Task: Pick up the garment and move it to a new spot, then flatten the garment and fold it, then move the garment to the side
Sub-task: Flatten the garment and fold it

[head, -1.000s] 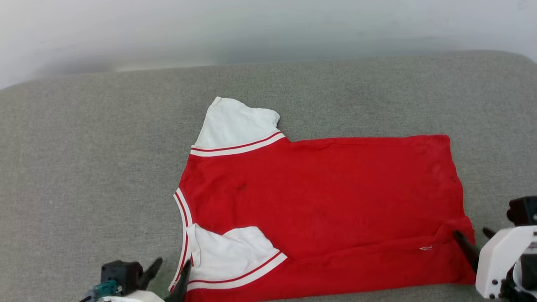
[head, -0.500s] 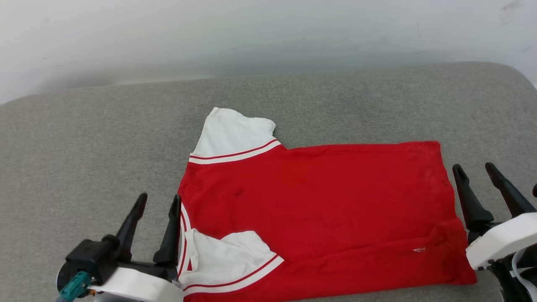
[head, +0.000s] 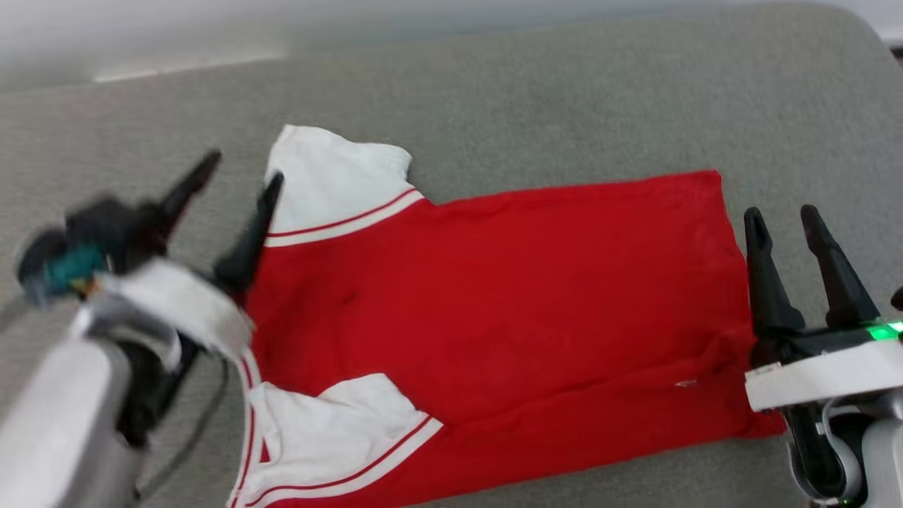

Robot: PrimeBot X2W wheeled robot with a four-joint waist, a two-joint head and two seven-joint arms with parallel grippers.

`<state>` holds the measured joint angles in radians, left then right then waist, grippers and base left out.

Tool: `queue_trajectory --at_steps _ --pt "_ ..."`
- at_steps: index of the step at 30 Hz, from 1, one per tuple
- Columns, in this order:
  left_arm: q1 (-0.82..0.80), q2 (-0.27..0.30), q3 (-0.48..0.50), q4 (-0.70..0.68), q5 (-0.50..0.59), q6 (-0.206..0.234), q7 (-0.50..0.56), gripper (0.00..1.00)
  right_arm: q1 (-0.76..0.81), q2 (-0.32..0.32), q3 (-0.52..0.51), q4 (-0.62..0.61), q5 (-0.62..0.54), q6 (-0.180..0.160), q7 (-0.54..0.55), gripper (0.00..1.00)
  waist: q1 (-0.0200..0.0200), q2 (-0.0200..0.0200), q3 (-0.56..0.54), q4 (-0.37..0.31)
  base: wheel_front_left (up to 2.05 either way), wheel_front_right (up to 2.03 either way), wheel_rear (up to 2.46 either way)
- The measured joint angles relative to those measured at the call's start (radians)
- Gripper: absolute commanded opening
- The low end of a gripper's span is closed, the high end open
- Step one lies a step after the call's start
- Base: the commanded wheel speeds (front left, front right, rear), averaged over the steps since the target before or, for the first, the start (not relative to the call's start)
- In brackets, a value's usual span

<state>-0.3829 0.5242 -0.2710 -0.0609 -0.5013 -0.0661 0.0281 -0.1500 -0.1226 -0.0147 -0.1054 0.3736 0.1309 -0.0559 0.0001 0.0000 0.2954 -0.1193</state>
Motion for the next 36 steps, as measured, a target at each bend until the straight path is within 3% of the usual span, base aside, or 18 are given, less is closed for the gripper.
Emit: queue_trajectory --at_steps 10,16,20,26,27,28,31,36 --pt "-0.489 0.121 -0.07 0.225 -0.116 -0.047 0.587 1.0 -0.075 0.017 0.023 0.046 0.018 0.0 -0.061 1.0 0.0002 0.0 0.181 -0.09 0.0 0.0 0.0" --pt "-0.612 0.163 -0.104 0.338 -0.194 -0.05 0.89 1.0 -0.106 0.032 0.046 0.089 0.043 0.0 -0.099 1.0 0.0002 0.0 0.254 -0.153 0.0 0.0 0.0" --pt "-0.648 0.19 -0.113 0.369 -0.232 -0.048 1.028 1.0 -0.116 0.04 0.057 0.126 0.049 0.0 -0.117 1.0 0.0002 0.0 0.288 -0.186 0.0 0.0 0.0" --pt "-0.689 0.2 -0.111 0.384 -0.233 -0.025 1.068 1.0 -0.132 0.047 0.067 0.161 0.051 0.0 -0.139 1.0 0.0001 0.0 0.328 -0.207 0.0 0.0 0.0" --pt "-0.691 0.198 -0.11 0.389 -0.239 -0.023 1.082 0.72 -0.133 0.047 0.068 0.165 0.051 0.0 -0.141 1.0 0.0 0.0 0.331 -0.208 0.0 0.0 0.0" --pt "-0.691 0.198 -0.11 0.389 -0.239 -0.023 1.082 0.0 -0.133 0.047 0.068 0.165 0.051 0.0 -0.141 1.0 0.0 0.0 0.331 -0.208 0.0 0.0 0.0" --pt "-0.701 0.191 -0.113 0.393 -0.259 -0.03 1.093 0.0 -0.137 0.044 0.067 0.175 0.047 0.0 -0.142 1.0 0.0 0.0 0.336 -0.203 0.0 0.0 0.0" --pt "-0.695 0.156 -0.123 0.433 -0.25 -0.041 0.98 0.0 -0.16 0.022 0.066 0.177 0.026 0.0 -0.131 1.0 0.0 0.0 0.318 -0.187 0.0 0.0 0.0"
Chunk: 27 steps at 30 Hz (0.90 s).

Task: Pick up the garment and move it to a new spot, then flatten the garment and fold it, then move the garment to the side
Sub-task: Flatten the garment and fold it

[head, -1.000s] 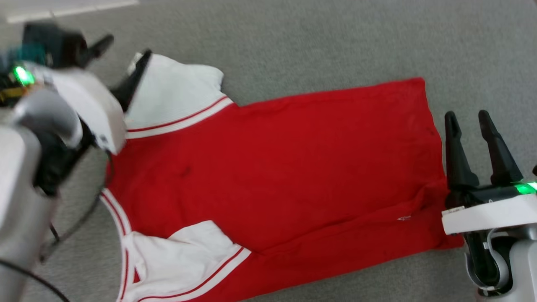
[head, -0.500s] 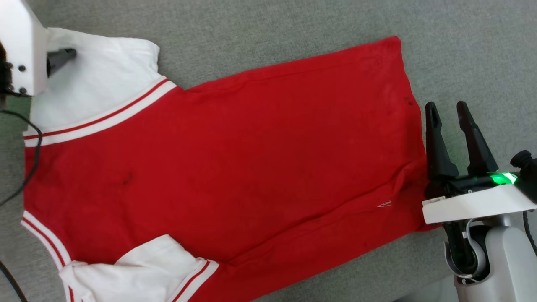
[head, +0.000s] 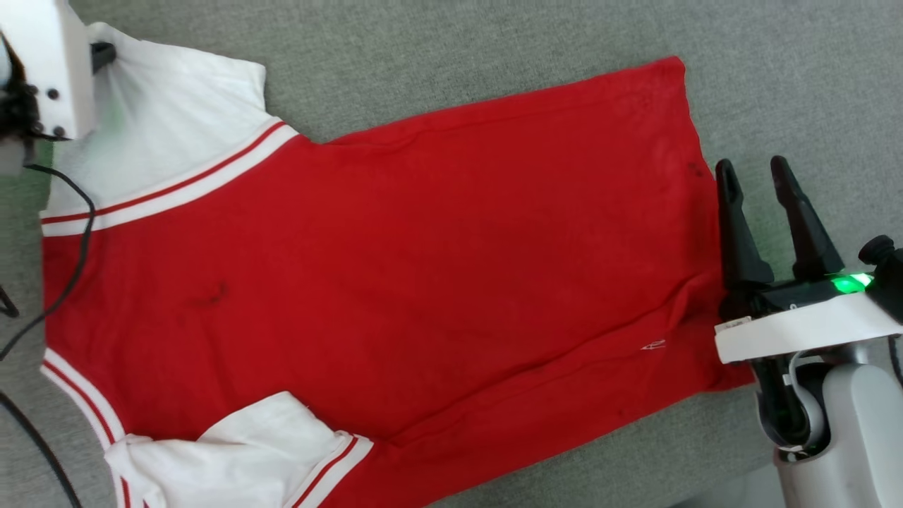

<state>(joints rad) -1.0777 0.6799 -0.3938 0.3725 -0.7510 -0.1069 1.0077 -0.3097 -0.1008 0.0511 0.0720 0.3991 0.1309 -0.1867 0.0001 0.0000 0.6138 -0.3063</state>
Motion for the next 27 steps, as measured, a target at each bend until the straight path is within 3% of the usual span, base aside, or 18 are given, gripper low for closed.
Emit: queue_trajectory --at_steps 4,9,18,19,20,23,27 --pt "0.027 -0.027 -0.019 0.02 -0.004 -0.014 -0.125 0.0 0.001 -0.038 -0.005 -0.005 -0.017 0.0 0.056 1.0 0.0001 0.0 -0.04 0.018 0.0 0.0 0.0" --pt "0.058 -0.038 -0.089 -0.039 -0.033 -0.021 -0.234 0.0 0.004 -0.139 0.006 -0.04 -0.011 0.0 0.227 1.0 -0.0001 0.0 -0.105 0.057 0.0 0.0 0.0" --pt "0.132 0.0 -0.222 -0.27 -0.138 -0.022 -0.398 0.0 -0.017 -0.36 -0.007 -0.085 0.055 0.0 0.69 1.0 -0.0001 0.0 -0.195 0.182 0.0 0.0 0.0" --pt "0.143 0.01 -0.228 -0.294 -0.144 -0.022 -0.41 0.0 -0.028 -0.389 0.005 -0.086 0.052 0.0 0.753 1.0 -0.0001 0.0 -0.202 0.197 0.0 0.0 0.0" --pt "0.178 0.032 -0.244 -0.365 -0.15 -0.022 -0.441 0.0 -0.081 -0.429 -0.01 -0.092 0.059 0.0 0.904 1.0 -0.0001 0.0 -0.216 0.239 0.0 0.0 0.0" --pt "0.217 0.041 -0.244 -0.439 -0.166 -0.022 -0.466 0.0 -0.139 -0.433 -0.005 -0.089 0.09 0.001 1.069 1.0 -0.0001 0.0 -0.218 0.276 0.0 0.0 0.0" --pt "0.254 0.053 -0.241 -0.528 -0.157 -0.004 -0.494 0.0 -0.23 -0.447 -0.021 -0.039 0.087 0.0 1.2 1.0 -0.0001 0.0 -0.201 0.318 0.0 0.0 0.0"
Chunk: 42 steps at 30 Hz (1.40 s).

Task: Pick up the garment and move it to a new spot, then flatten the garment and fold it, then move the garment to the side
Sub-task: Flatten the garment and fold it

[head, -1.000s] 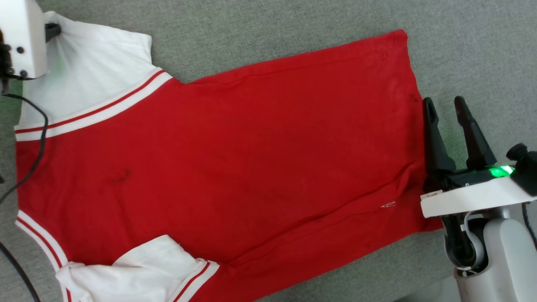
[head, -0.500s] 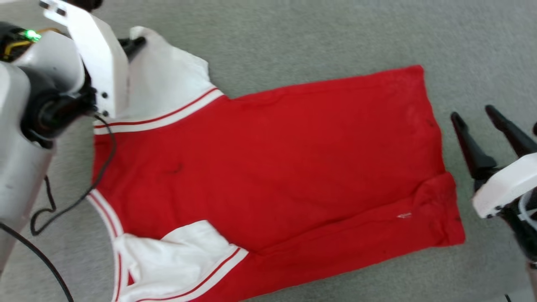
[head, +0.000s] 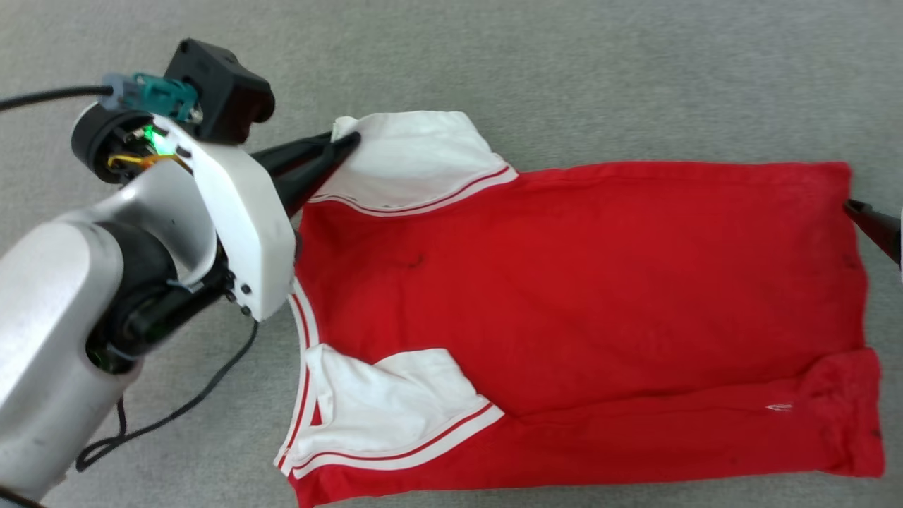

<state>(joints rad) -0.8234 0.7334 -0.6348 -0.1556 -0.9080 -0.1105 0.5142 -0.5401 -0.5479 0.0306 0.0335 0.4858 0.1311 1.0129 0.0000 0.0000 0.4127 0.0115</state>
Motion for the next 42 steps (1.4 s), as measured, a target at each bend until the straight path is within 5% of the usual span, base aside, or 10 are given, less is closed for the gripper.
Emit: queue_trajectory --at_steps 6,17,21,31,42 --pt "0.031 -0.006 -0.01 -0.108 0.042 0.037 -0.026 0.0 -0.087 -0.024 0.018 0.107 -0.055 0.0 0.061 1.0 0.0 0.0 0.044 0.058 0.0 0.0 0.0" --pt "0.059 -0.054 -0.055 -0.19 0.089 0.08 -0.045 0.0 -0.114 -0.038 0.066 0.243 -0.089 0.0 -0.005 1.0 -0.0003 0.0 0.099 0.13 0.0 0.0 0.0" --pt "0.068 -0.068 -0.06 -0.187 0.093 0.094 -0.053 0.0 -0.111 -0.05 0.096 0.259 -0.071 -0.001 -0.047 0.0 -0.0004 0.0 0.098 0.138 0.0 0.0 0.0" --pt "0.154 -0.053 -0.022 -0.13 0.074 0.134 -0.135 0.0 -0.096 -0.037 0.126 0.289 -0.036 0.0 -0.271 0.0 0.0 0.0 0.02 0.116 0.0 0.0 0.0" --pt "0.392 0.034 0.02 -0.188 0.005 0.229 -0.183 0.0 0.123 -0.028 0.067 0.131 0.077 0.0 -0.385 0.0 -0.0001 0.0 -0.123 0.068 0.0 0.0 0.0"
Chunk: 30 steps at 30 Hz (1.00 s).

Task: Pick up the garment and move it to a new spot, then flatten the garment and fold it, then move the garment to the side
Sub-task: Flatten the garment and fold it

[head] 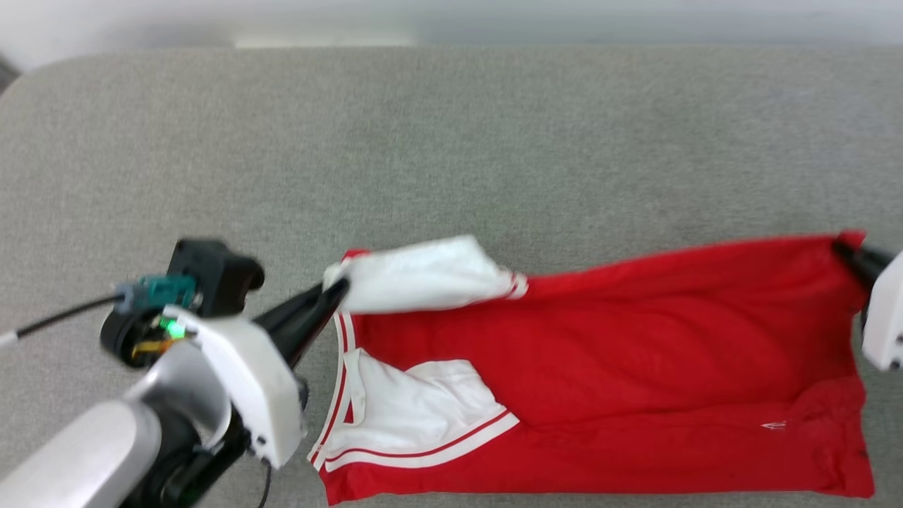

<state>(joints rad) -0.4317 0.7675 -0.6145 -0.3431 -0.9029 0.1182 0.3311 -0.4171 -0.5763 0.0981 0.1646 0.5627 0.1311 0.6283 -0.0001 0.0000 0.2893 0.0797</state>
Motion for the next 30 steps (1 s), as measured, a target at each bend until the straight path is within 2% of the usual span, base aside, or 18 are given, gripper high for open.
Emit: queue_trajectory --at_steps 7,14,21,29,30 --pt "0.187 0.055 -0.009 -0.028 -0.038 0.047 -0.026 0.0 0.199 0.014 -0.003 -0.076 0.005 0.0 -0.021 0.0 -0.0001 0.0 -0.051 -0.024 0.0 0.0 0.0" --pt "0.277 0.06 -0.061 0.02 -0.055 0.047 -0.026 0.0 0.304 0.01 0.02 -0.086 0.016 0.0 -0.016 0.0 0.0 0.0 -0.057 -0.035 0.0 0.0 0.0" --pt "0.284 0.03 -0.131 0.134 -0.016 0.017 -0.009 0.0 0.335 -0.029 0.098 -0.055 -0.019 0.0 -0.025 0.0 0.0 0.0 -0.055 -0.039 0.0 0.0 0.0" --pt "0.237 -0.035 -0.181 0.235 0.04 -0.01 -0.013 0.0 0.304 -0.062 0.168 -0.014 -0.052 0.0 -0.07 0.0 0.0 0.0 -0.042 -0.034 0.0 0.0 0.0" --pt "0.232 -0.04 -0.187 0.247 0.05 -0.01 -0.013 0.3 0.297 -0.063 0.175 -0.008 -0.052 0.0 -0.073 0.0 0.0 0.0 -0.043 -0.034 0.0 0.0 0.0"
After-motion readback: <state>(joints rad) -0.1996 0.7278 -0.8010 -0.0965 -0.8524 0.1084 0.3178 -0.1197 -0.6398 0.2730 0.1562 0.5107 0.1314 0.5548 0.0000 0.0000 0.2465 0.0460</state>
